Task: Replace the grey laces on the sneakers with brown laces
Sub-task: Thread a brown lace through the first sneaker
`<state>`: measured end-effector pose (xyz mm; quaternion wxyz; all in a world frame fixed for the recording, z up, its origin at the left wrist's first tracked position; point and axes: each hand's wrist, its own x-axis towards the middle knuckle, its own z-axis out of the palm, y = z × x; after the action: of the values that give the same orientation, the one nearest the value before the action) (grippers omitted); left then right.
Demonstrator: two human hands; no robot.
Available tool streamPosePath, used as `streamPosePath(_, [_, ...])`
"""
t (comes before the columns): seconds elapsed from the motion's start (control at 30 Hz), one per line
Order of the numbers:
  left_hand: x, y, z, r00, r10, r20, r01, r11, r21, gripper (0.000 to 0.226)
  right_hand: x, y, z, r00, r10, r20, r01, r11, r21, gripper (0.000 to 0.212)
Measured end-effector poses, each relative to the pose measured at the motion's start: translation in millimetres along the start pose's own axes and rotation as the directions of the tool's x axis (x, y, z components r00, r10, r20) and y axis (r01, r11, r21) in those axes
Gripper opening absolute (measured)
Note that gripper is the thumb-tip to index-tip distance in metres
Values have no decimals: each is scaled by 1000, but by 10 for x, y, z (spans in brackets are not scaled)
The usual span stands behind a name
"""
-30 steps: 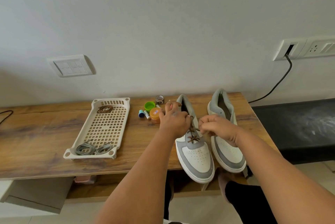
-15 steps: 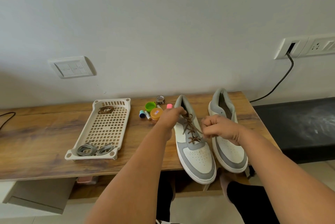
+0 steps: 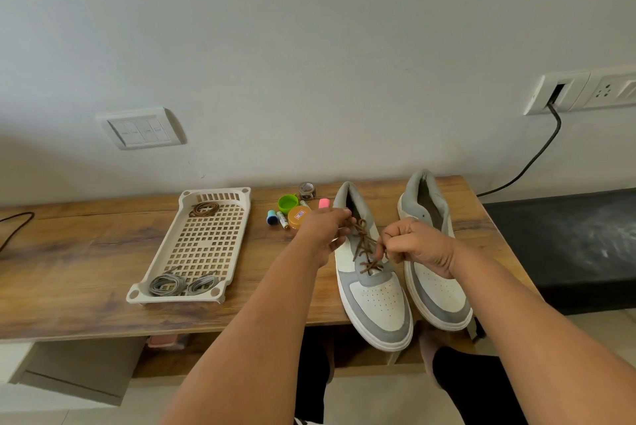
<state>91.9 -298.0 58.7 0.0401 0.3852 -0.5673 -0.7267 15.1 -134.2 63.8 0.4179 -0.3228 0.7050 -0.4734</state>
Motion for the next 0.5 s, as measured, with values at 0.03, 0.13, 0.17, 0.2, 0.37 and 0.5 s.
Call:
streamPosePath(0.03, [-8, 4, -11, 1000, 30, -2, -29, 999, 44, 10, -1, 5, -13, 1000, 13, -1, -13, 1000, -1, 23])
streamPosePath(0.13, [8, 17, -98, 964, 267, 17, -242, 842, 483, 15, -1, 31, -45, 999, 48, 11, -48, 999, -23, 20])
streamPosePath(0.17, [2, 29, -132, 931, 359, 65, -305, 669, 678, 13, 1, 38, -51, 998, 55, 11, -55, 998, -37, 16])
streamPosePath(0.2, [-2, 42, -161, 904, 409, 124, -334, 493, 803, 9, 5, 47, -58, 998, 61, 10, -61, 997, -55, 11])
streamPosePath(0.37, [40, 46, -271, 898, 318, 305, -349, 91, 933, 9, 24, 59, -87, 996, 92, -13, -93, 991, -95, 13])
streamPosePath(0.5, [102, -13, -329, 870, 386, 307, -407, 210, 889, 18, 5, 47, -85, 995, 102, -18, -103, 991, -89, 11])
